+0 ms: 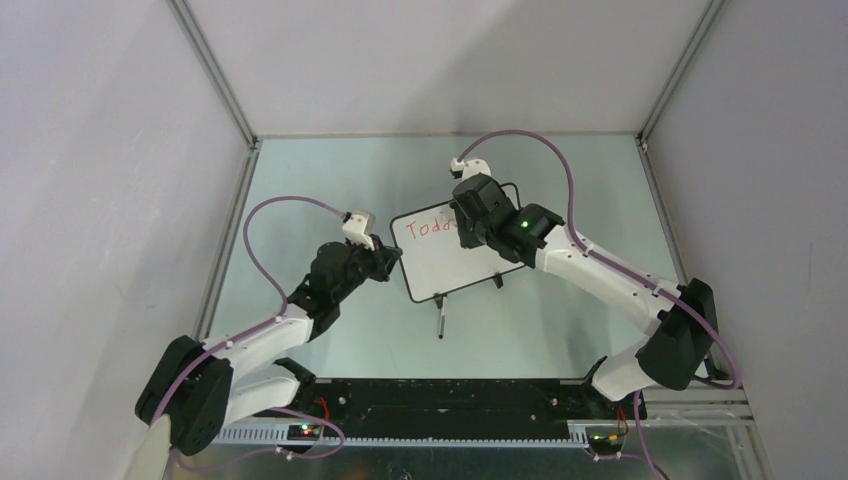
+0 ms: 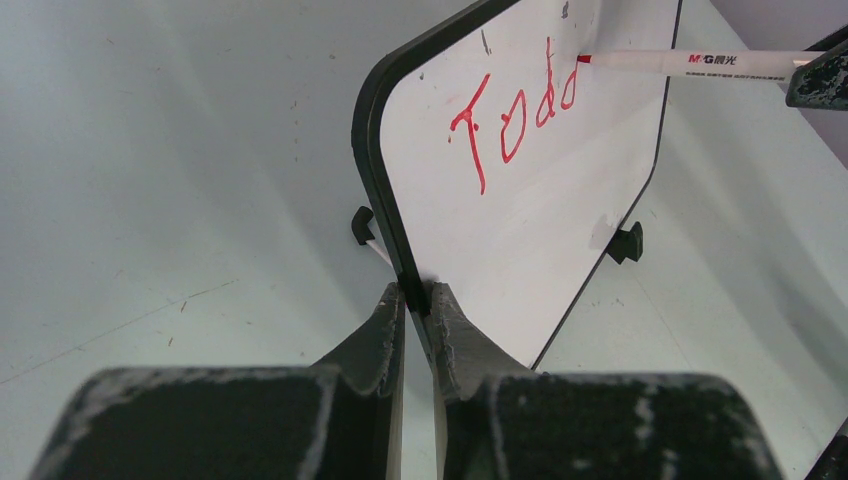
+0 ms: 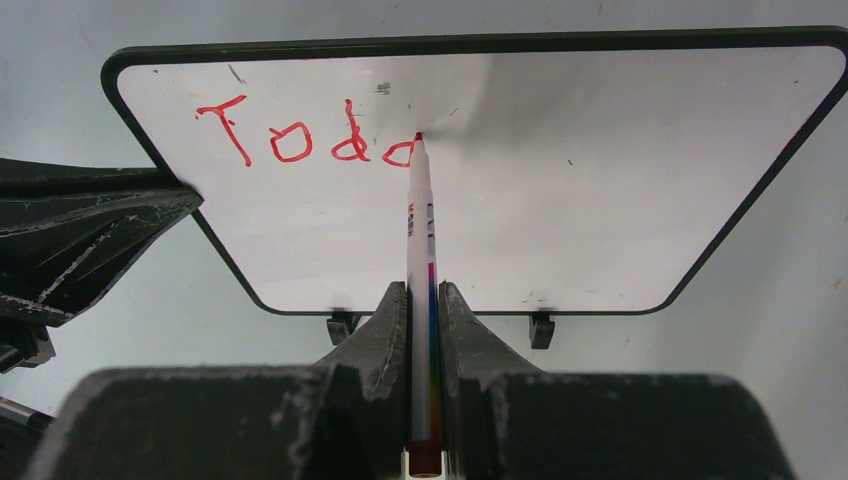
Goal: Write a sentence on the whiteboard
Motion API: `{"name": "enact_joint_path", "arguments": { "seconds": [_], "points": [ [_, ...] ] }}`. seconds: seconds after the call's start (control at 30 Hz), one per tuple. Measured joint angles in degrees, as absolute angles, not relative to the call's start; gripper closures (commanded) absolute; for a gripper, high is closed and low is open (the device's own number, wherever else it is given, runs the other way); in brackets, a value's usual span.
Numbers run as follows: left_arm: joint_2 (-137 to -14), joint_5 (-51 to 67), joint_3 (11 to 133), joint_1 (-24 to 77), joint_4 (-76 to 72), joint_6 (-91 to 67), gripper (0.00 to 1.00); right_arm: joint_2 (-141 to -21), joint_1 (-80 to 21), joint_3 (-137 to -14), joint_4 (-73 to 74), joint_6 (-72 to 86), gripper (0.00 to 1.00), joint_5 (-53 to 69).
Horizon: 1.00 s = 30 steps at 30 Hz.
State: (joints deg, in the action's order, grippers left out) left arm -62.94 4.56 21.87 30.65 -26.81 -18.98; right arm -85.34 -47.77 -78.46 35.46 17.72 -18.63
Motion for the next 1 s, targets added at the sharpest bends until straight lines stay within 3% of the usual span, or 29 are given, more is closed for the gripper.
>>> {"name": "enact_joint_path", "arguments": {
  "seconds": [1.0],
  "points": [
    [-62.94, 4.54, 21.87, 30.65, -26.81, -18.96, 1.00, -85.27, -47.77, -78.00, 36.38, 18.20, 1.00, -18.59]
  ]
}}
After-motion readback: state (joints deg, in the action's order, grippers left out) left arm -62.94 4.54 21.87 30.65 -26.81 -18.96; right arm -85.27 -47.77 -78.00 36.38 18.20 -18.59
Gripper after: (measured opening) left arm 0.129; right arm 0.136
